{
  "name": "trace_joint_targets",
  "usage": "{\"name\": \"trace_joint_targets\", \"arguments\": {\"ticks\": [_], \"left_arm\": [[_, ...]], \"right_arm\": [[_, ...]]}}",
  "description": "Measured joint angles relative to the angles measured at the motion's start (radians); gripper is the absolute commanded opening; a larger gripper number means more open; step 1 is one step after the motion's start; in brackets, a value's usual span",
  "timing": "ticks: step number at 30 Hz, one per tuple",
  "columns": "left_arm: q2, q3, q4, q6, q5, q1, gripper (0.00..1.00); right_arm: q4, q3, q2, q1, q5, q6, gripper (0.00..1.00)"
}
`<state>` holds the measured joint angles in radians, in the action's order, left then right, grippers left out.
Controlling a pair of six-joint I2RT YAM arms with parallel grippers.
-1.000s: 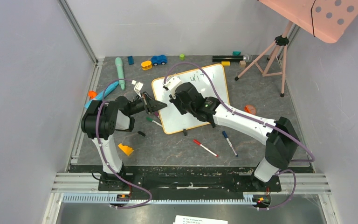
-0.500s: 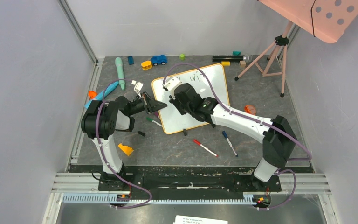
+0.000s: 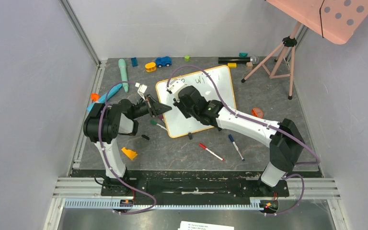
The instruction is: Write a sentence on the whiteboard
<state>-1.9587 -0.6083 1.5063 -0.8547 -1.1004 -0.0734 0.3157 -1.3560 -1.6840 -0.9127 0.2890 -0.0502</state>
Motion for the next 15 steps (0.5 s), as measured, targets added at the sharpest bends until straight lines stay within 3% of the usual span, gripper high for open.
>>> {"name": "trace_joint_targets", "arguments": {"ticks": [15], "left_arm": [[0.000, 0.001, 0.000, 0.000, 0.001, 0.000, 0.02]], "right_arm": [[0.015, -0.007, -0.013, 0.000, -0.061, -0.003, 0.00]]}}
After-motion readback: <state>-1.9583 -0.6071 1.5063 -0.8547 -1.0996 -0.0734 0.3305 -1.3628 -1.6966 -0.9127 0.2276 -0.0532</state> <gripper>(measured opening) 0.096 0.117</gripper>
